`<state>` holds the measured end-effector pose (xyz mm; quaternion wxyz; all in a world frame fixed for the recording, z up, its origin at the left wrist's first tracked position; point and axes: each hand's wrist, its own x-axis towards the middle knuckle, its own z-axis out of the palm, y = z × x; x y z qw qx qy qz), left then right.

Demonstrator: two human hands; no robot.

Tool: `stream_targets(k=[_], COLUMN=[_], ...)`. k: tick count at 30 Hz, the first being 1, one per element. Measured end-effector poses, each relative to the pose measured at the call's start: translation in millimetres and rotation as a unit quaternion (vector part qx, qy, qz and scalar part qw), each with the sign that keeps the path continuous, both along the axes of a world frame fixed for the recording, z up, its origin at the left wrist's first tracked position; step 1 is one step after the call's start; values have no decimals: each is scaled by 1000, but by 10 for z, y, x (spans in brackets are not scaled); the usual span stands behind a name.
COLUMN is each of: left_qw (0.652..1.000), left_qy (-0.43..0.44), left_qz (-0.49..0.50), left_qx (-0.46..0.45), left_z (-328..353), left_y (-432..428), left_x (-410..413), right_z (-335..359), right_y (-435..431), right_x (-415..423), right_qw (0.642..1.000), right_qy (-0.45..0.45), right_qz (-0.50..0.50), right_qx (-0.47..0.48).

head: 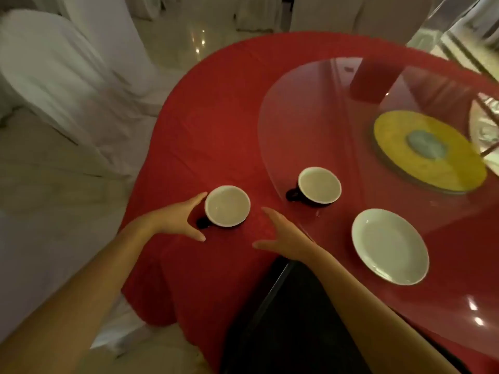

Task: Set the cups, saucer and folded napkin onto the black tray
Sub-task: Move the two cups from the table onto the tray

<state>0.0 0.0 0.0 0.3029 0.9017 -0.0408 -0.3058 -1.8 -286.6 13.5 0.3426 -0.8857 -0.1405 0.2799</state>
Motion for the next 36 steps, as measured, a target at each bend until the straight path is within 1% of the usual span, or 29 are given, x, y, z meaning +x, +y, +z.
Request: stream_targets(k=[4,7,9,11,16,23,30,36], left_qw=[995,987,982,977,970,965,958,956], left_qy=[-72,-95,-104,-112,-120,-117,-129,-134], left_qz=[43,63,82,99,119,128,112,88], left_qx=[-46,-114,-135,-153,-175,-197,-232,-244], left_z=[-216,-343,-387,-419,-445,-383,-204,9], left_y=[-95,-127,-150,-191,-211,-276,-494,-811], left_x=[16,26,33,50,68,41,-12,-161], right_z=[-223,-348,-391,-422,-466,-417,-215,-20], right_y=[270,430,510,554,562,544,329,-14], right_x=[76,131,191,242,275,249,133,-100], right_qw=[1000,999,995,993,988,983,979,975], right_qy=[-20,-37,-51,-46,-24,1,-9,-16], right_qz=[10,-22,-50,-70,-76,-92,-104,-123], right_qx=[-12,28,63,85,132,157,174,187])
